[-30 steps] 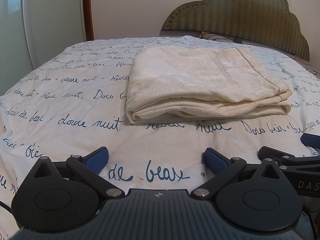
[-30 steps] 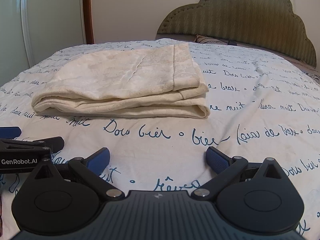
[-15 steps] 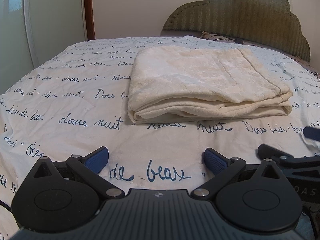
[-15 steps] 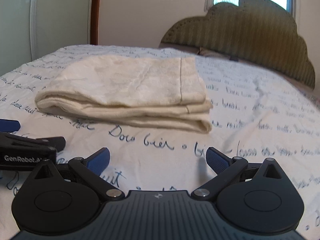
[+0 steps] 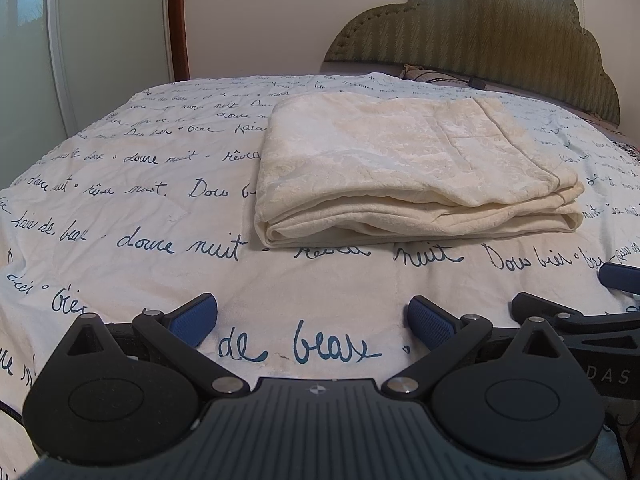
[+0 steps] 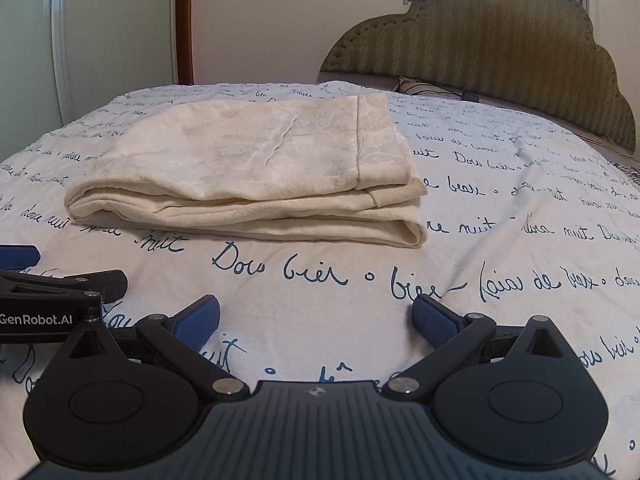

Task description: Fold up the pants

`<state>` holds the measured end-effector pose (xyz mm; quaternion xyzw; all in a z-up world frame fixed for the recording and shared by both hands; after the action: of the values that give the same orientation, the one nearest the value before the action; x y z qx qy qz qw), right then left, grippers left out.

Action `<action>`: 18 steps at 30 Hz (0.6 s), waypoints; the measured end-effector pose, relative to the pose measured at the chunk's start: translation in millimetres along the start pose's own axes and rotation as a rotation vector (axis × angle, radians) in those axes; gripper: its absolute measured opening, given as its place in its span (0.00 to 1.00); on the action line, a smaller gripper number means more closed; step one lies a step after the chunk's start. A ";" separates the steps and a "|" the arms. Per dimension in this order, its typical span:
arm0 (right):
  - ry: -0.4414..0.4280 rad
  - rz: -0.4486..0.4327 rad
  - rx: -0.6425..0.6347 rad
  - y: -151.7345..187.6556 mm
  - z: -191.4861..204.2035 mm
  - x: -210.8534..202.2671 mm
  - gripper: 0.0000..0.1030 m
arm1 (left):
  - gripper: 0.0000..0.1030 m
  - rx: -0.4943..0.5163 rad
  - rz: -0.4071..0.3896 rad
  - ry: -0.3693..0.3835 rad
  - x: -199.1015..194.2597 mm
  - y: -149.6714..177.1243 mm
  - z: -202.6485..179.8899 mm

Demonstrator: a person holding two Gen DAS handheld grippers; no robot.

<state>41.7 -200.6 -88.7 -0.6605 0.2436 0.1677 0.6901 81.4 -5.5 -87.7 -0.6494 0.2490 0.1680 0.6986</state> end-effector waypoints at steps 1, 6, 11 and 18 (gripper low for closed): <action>-0.002 0.000 0.003 -0.1 -0.4 -0.1 1.00 | 1.00 -0.003 -0.001 0.001 -0.2 -0.1 0.2; 0.006 -0.030 0.021 -1.3 -3.9 -5.2 1.00 | 1.00 -0.013 -0.004 0.006 -1.5 -0.9 0.8; 0.022 0.001 0.005 0.1 -2.6 -0.3 1.00 | 1.00 -0.006 -0.003 0.001 -1.5 -1.3 -0.7; 0.018 0.002 0.009 0.3 -3.3 0.1 1.00 | 1.00 -0.006 -0.003 0.001 -1.5 -1.2 -0.4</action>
<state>41.2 -203.8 -89.1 -0.6584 0.2512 0.1615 0.6908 80.9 -5.8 -85.8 -0.6519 0.2479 0.1673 0.6969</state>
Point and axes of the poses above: each gripper's, at about its wrist camera, not at the fingertips, and x roughly the way its jaws point, z to its left, y to its underside, the point moved 6 cm from there along x, roughly the way its jaws point, and after that the axes turned 4 degrees about -z, right-handed, at the moved point
